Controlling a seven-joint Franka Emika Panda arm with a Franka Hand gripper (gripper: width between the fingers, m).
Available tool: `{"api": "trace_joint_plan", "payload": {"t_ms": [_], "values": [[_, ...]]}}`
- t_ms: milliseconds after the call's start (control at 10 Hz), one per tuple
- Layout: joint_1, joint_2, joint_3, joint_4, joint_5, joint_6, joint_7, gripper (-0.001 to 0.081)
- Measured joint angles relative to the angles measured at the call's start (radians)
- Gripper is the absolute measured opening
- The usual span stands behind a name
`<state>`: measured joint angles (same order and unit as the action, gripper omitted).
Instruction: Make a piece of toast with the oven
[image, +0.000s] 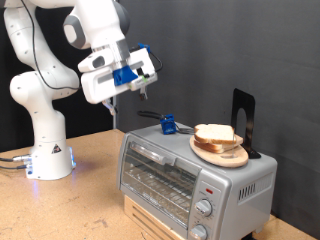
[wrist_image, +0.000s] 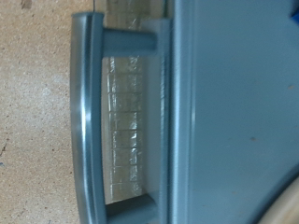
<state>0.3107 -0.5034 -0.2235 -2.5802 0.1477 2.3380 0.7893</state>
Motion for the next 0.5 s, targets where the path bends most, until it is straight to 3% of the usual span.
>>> {"api": "trace_joint_plan", "payload": {"t_ms": [500], "values": [[-0.018, 0.049, 0.002, -0.018, -0.018, 0.074, 0.018, 0.0809]]}}
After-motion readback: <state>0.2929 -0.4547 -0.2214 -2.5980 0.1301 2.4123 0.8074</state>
